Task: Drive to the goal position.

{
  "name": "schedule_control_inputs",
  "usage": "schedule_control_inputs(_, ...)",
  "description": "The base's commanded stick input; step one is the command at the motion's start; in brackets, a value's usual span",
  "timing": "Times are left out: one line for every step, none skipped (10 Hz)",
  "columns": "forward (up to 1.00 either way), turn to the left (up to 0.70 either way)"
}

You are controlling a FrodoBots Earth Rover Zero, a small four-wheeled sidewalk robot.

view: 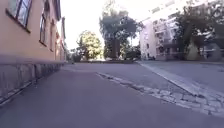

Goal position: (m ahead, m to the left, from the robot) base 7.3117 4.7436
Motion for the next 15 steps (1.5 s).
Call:
schedule_control_inputs(0.5,0.0)
schedule_control_inputs(0.5,0.0)
schedule_control_inputs(0.5,0.0)
schedule_control_inputs(0.5,0.0)
schedule_control_inputs(0.5,0.0)
schedule_control_inputs(0.5,0.0)
schedule_control_inputs(0.5,0.0)
schedule_control_inputs(0.5,0.0)
schedule_control_inputs(0.5,0.0)
schedule_control_inputs(0.5,0.0)
schedule_control_inputs(0.5,0.0)
schedule_control_inputs(0.5,0.0)
schedule_control_inputs(0.5,0.0)
schedule_control_inputs(0.5,0.0)
schedule_control_inputs(0.5,0.0)
